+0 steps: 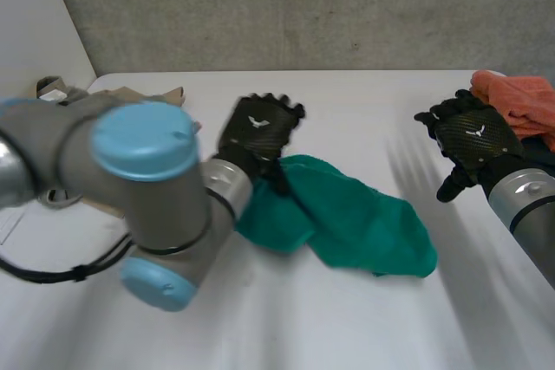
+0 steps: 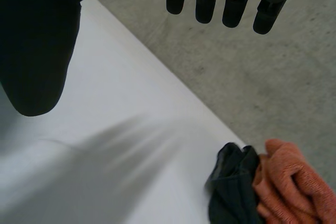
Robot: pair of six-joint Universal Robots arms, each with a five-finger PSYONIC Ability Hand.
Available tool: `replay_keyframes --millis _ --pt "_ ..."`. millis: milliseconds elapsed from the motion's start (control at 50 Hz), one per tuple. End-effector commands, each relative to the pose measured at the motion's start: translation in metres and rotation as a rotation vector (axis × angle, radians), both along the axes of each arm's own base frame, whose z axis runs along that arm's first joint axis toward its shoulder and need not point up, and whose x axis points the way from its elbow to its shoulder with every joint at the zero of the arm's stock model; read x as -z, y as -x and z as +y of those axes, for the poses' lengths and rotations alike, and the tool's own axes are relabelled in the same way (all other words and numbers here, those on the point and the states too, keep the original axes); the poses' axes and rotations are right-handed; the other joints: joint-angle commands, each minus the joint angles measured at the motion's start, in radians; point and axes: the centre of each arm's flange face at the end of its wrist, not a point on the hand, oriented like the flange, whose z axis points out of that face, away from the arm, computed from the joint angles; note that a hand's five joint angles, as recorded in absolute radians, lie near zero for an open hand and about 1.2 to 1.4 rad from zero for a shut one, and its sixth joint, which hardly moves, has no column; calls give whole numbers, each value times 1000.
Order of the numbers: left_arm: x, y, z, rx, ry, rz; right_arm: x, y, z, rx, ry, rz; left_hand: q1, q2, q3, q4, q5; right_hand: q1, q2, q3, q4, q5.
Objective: Fold the laundry.
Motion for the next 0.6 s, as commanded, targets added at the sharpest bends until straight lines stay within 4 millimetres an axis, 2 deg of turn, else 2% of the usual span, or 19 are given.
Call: replay_keyframes --millis 20,100,160,220,240,300,400,460,480,500,520,540,600 --pt "-4 -42 16 -71 -29 -28 -13 -4 30 -26 -184 30 -26 -8 -18 -8 7 -51 -36 -37 -41 -51" --pt "10 -60 13 -108 -75 -62 -20 -6 50 -41 -300 17 -29 -11 -21 -11 4 -51 -36 -37 -41 -51" --pt "23 -71 4 -133 -112 -82 -17 -11 56 -48 -330 -23 -32 -14 -24 -14 1 -51 -36 -37 -41 -51" --pt "45 -70 2 -86 -175 -112 -7 -23 65 -81 -364 -63 -32 -14 -24 -14 1 -51 -36 -37 -41 -51" --pt "56 -68 1 -61 -209 -124 3 -30 70 -97 -390 -75 -32 -14 -24 -14 1 -51 -36 -37 -41 -51" --pt "73 -65 -1 -12 -255 -136 22 -38 75 -118 -417 -88 -29 -11 -21 -11 4 -51 -36 -37 -41 -51" --pt "83 -58 0 39 -276 -137 45 -43 75 -127 -436 -86 -9 9 -1 9 24 -15 0 -1 -5 -14" --pt "90 -52 -1 58 -283 -141 53 -45 73 -131 -441 -84 211 229 219 229 244 298 313 313 309 299" --pt "90 -51 -2 58 -280 -140 53 -46 70 -128 -424 -88 299 317 307 317 332 538 553 552 548 538" --pt "89 -48 -4 58 -272 -139 52 -45 69 -125 -415 -91 613 631 622 632 646 633 648 648 644 634" --pt "88 -47 -4 55 -266 -137 52 -45 66 -119 -400 -95 820 838 828 838 853 777 792 791 787 777" --pt "86 -45 -4 55 -261 -136 51 -44 61 -111 -370 -101 1011 1029 1019 1029 1044 1115 1130 1129 1126 1116" --pt "77 -43 -4 45 -233 -126 42 -42 50 -75 -276 -104 1077 1095 1085 1095 1110 1170 1185 1185 1181 1171"
